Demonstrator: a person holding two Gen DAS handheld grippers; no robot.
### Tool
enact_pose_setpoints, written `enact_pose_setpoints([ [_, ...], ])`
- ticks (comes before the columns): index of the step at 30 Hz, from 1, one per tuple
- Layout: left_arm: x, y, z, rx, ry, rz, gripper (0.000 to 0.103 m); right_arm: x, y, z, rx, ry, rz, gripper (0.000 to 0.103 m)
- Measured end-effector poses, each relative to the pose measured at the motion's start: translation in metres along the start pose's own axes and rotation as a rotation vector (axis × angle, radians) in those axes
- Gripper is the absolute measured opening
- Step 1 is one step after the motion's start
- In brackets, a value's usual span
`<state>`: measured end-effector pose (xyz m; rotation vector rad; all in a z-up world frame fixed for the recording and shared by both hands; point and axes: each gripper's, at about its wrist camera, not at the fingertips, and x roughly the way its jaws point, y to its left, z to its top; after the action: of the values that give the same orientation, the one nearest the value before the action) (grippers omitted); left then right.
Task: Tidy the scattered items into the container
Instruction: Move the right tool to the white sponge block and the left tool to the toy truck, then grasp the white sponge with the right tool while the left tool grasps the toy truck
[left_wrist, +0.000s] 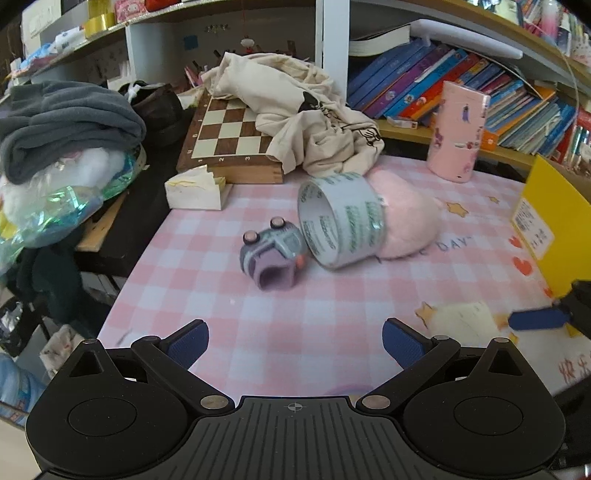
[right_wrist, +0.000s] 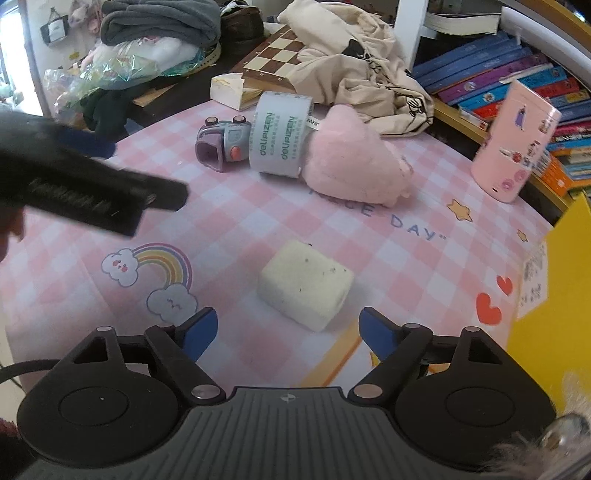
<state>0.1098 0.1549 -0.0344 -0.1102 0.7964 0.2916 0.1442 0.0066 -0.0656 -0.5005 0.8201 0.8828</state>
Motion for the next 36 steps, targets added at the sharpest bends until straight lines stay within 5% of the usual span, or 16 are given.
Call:
enact_pose_setpoints([
  [16,0.091,0.005,0.043,0.123,0.029,0.098,0.099,0.033,-0.026,0.017,0.043,-0.006,0.055,0.074],
  [25,0.1,0.008,0.043,0.119,0.056,0.06,0.086,0.038,-0.029,0.019,0.044,0.004,0.078,0.067],
  [30,0.098,0.012,0.042,0.074,0.061,0.009,0.058,0.037,-0.025,0.018,0.015,-0.001,0.074,0.061],
  [36,0.087,0.02,0.036,0.006,0.079,-0.021,0.058,0.03,-0.023,0.015,0.008,-0.004,0.071,0.053],
])
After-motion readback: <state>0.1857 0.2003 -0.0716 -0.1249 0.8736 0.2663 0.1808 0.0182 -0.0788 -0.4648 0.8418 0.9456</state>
